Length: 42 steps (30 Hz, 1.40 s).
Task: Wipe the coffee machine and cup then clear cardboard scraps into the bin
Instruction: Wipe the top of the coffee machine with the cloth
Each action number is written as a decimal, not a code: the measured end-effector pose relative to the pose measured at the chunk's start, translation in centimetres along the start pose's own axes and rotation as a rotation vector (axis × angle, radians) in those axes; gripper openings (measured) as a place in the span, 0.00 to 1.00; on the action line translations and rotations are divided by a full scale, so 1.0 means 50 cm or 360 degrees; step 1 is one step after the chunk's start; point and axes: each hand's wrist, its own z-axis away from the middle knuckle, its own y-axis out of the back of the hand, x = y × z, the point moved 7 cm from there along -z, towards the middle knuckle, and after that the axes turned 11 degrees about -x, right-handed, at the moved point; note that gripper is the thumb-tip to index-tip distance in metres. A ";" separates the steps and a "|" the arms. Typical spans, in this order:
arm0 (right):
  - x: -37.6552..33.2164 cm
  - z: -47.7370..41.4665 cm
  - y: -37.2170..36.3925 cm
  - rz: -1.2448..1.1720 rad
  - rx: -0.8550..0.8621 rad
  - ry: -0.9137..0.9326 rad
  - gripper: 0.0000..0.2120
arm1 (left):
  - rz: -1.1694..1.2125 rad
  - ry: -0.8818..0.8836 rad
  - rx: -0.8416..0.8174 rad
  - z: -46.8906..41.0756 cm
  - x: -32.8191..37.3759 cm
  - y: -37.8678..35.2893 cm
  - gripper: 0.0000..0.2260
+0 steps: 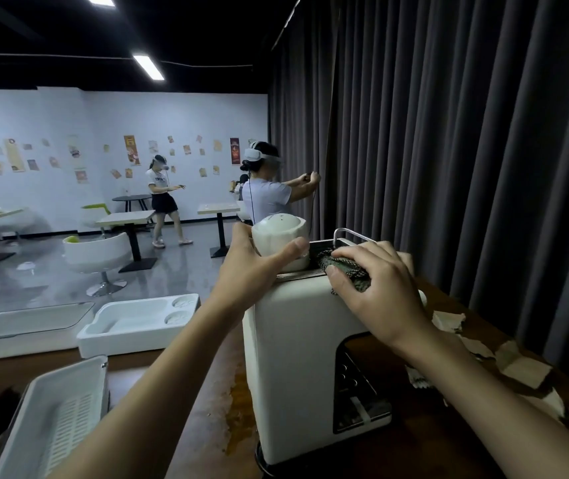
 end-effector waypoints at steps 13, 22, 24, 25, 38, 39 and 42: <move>0.000 0.003 -0.003 -0.0003 0.0027 0.0005 0.20 | -0.0172 -0.0113 0.0049 -0.013 0.010 0.009 0.33; 0.002 0.003 -0.003 -0.0001 0.0039 0.0019 0.18 | -0.0214 -0.0180 0.0045 -0.026 0.011 0.015 0.30; 0.003 0.003 -0.004 0.0002 0.0034 0.0024 0.18 | -0.0215 -0.0178 0.0051 -0.026 0.012 0.016 0.32; 0.003 0.003 -0.004 0.0004 0.0035 0.0024 0.18 | -0.0222 -0.0175 0.0064 -0.025 0.014 0.016 0.33; 0.003 0.001 -0.003 -0.0002 0.0055 0.0030 0.18 | -0.0022 -0.0128 -0.0087 -0.021 0.012 0.002 0.29; 0.003 0.002 -0.003 -0.0003 0.0055 0.0030 0.18 | -0.0026 -0.0149 -0.0089 -0.021 0.012 0.001 0.30; 0.001 0.004 -0.002 -0.0003 0.0055 0.0036 0.19 | -0.0072 -0.0212 -0.0061 -0.022 0.015 0.000 0.28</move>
